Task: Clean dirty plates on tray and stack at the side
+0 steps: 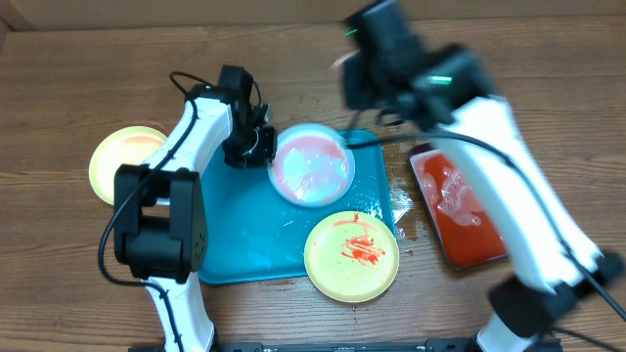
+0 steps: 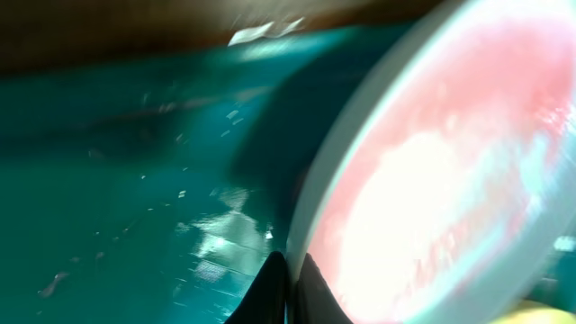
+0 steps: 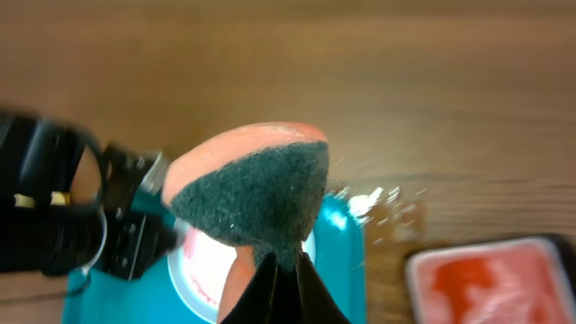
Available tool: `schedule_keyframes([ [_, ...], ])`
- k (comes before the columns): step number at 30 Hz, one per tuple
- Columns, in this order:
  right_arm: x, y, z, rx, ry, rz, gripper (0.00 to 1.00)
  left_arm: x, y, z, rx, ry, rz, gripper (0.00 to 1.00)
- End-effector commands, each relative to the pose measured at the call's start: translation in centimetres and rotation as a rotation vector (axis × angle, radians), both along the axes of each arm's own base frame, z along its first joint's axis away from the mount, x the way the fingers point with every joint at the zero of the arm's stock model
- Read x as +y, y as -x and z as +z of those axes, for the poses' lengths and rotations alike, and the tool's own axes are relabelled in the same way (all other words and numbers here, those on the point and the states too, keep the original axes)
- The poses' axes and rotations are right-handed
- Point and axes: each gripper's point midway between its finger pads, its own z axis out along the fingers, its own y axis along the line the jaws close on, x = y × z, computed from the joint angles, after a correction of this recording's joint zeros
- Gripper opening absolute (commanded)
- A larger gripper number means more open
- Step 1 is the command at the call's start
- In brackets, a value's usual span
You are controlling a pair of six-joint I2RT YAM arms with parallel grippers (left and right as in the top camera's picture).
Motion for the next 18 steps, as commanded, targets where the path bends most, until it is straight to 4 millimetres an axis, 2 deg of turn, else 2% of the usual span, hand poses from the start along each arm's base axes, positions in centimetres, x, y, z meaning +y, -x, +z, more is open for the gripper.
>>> schedule_keyframes([
  [1, -4.6, -0.1, 3.3, -0.076, -0.011, -0.099, 0.04, -2.1, -1.6, 6.5, -0.151, 0.116, -0.018, 0.04],
  [4, -7.8, 0.1, 4.5, -0.091, -0.016, -0.167, 0.04, -2.7, -1.7, 8.5, -0.198, 0.136, -0.030, 0.04],
  [9, -11.1, 0.6, 4.8, -0.077, -0.007, -0.236, 0.04, -3.5, -1.4, 10.1, -0.236, 0.143, -0.039, 0.04],
  [13, -12.4, 0.7, 4.6, -0.060, -0.017, -0.258, 0.04, -5.0, -1.4, 10.6, -0.246, 0.143, -0.028, 0.04],
  [18, -12.8, 0.8, 5.0, -0.059, -0.046, -0.241, 0.04, -6.6, -1.9, 11.4, -0.311, 0.041, -0.036, 0.04],
])
